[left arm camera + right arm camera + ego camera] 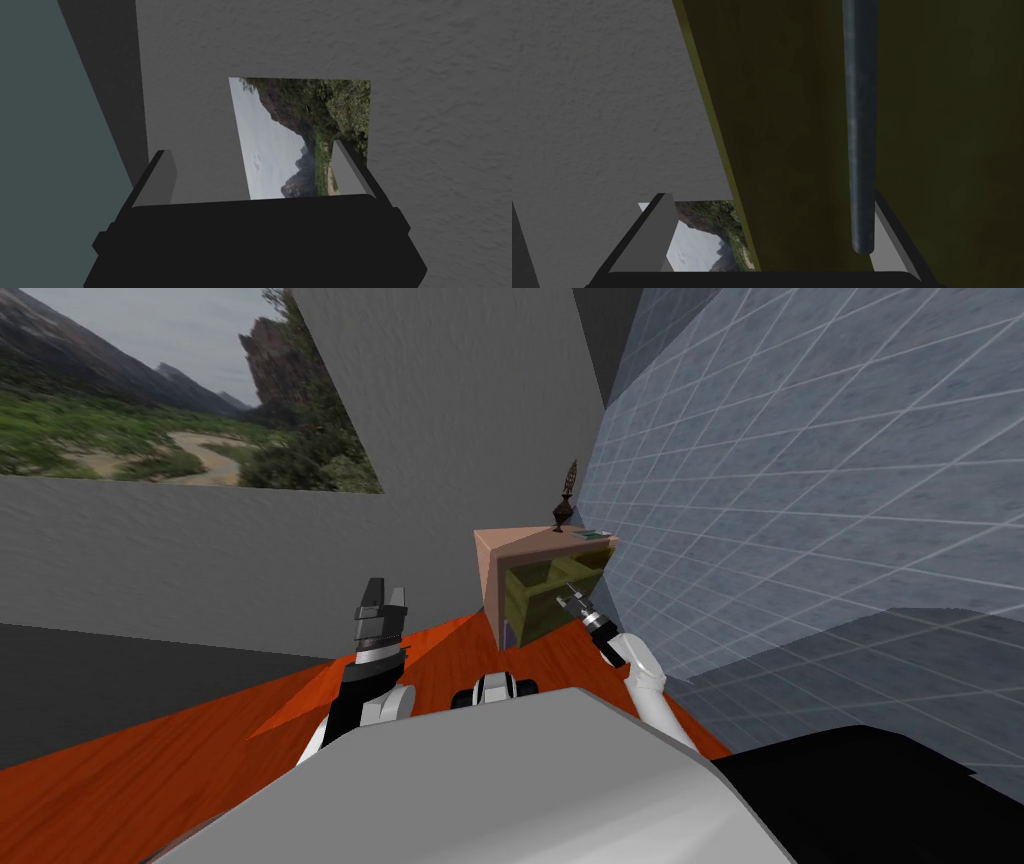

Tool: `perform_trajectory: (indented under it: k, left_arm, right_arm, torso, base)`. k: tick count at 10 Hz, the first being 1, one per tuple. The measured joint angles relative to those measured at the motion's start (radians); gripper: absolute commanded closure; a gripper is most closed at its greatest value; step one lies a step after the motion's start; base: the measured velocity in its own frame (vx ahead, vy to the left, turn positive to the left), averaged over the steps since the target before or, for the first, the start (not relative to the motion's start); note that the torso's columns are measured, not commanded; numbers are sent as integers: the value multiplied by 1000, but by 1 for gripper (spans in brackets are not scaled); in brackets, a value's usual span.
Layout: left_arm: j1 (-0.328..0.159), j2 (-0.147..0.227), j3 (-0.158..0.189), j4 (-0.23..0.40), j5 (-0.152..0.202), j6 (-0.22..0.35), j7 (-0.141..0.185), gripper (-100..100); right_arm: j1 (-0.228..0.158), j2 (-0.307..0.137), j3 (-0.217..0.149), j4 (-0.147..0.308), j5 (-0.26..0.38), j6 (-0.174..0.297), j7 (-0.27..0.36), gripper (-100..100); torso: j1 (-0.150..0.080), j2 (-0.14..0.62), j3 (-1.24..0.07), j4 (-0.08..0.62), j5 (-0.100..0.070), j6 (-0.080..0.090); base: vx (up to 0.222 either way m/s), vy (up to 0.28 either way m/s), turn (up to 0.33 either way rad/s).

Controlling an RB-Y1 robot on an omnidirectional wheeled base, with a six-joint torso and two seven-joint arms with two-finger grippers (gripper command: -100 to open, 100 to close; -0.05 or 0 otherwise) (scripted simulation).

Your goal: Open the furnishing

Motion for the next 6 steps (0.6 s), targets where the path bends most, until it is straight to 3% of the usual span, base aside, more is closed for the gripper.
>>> perform_trajectory:
  k: [1,6]
  left_arm:
    - [0,0,0,0,0,0,0,0]
    - [0,0,0,0,0,0,0,0]
  right_arm:
    - [0,-2,0,0,1,3,-5,0]
    - [2,-2,1,3,2,4,-5,0]
  torso:
    - [0,0,0,0,0,0]
    - [-1,-1,0,-2,-1,0]
  base:
    - [0,0,0]
    - [0,0,0]
